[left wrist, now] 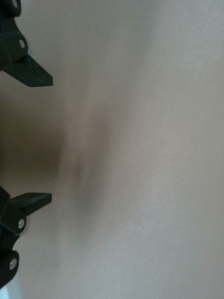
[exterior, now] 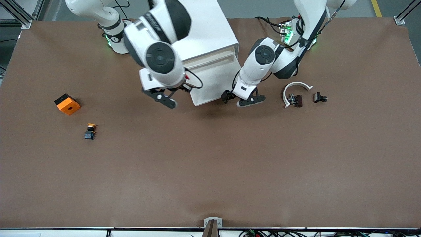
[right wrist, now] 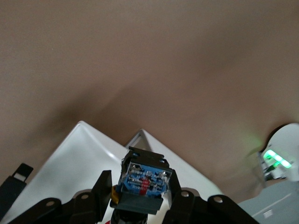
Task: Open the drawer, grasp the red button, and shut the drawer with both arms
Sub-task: 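Push the drawer closed with the left gripper while the right gripper carries the button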
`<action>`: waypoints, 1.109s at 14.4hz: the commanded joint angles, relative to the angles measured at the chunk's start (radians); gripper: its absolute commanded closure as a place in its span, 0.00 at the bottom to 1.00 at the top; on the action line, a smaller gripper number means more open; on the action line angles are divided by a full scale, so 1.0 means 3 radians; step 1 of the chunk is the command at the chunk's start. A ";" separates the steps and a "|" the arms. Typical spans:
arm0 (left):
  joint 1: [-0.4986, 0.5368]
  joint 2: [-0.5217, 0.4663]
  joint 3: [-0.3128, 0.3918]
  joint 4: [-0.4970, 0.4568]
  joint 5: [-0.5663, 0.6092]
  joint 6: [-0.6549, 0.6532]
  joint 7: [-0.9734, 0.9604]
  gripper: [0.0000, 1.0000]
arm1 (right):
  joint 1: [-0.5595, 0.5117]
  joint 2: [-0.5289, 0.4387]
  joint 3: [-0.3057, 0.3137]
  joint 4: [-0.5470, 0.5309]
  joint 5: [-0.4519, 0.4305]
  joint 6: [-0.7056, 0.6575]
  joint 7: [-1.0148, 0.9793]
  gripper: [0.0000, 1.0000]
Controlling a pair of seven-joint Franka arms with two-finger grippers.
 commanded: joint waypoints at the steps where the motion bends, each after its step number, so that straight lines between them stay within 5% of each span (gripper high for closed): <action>1: -0.0064 0.0126 -0.0015 0.0117 0.0050 0.0031 -0.0215 0.00 | -0.0367 -0.0196 0.0042 -0.0058 -0.0096 -0.0186 -0.1015 0.91; 8: -0.0508 0.0111 -0.0020 0.0107 0.0055 -0.0296 -0.0788 0.00 | -0.1067 -0.0207 0.0042 -0.0237 -0.0567 -0.0065 -0.2648 0.90; 16: -0.0851 0.0106 -0.0020 0.0101 0.0056 -0.0409 -0.1146 0.00 | -0.1610 -0.0181 0.0042 -0.1070 -0.0757 0.1289 -0.3636 0.90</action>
